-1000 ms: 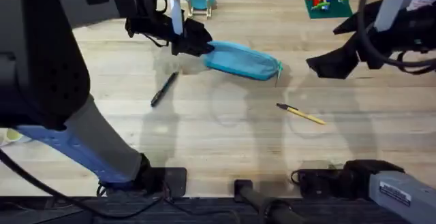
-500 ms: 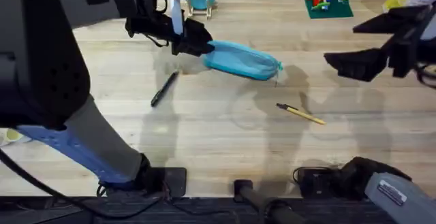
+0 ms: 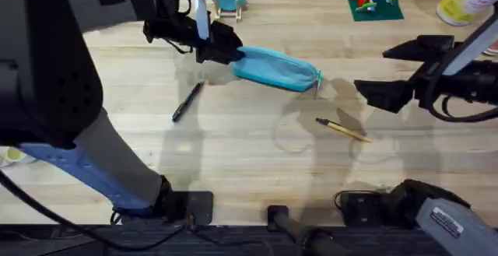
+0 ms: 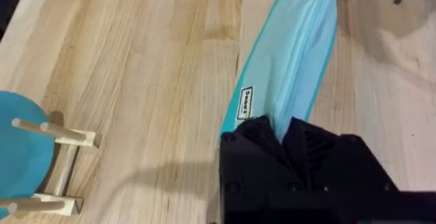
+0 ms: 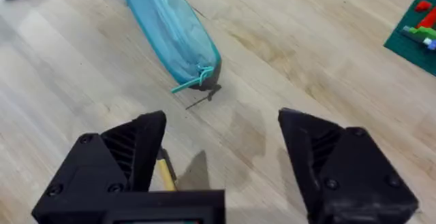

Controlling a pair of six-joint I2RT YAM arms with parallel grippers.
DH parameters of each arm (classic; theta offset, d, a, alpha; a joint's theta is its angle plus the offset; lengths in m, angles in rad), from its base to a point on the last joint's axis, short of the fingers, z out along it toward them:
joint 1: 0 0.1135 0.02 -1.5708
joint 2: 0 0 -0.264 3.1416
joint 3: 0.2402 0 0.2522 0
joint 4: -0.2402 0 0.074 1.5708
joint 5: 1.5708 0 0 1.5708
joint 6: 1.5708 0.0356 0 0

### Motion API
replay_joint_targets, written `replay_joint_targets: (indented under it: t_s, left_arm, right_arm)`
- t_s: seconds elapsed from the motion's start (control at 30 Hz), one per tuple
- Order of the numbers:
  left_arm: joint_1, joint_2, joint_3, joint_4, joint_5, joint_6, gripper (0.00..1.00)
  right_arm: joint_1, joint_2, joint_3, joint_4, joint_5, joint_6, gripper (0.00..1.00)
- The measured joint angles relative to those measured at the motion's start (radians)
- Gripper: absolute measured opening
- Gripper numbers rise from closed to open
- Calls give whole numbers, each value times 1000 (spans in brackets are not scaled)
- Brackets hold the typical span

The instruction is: Unzip the bag, pick up the pens from the table one at a time and place them inside, then zip the bag closed.

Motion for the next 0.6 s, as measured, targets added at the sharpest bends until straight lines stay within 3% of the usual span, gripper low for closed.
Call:
replay_joint_targets:
  t_s: [0.6]
  left_arm:
    - [0,0,0,0,0,0,43]
  right_arm:
    - [0,1,0,-50,-25,0,997]
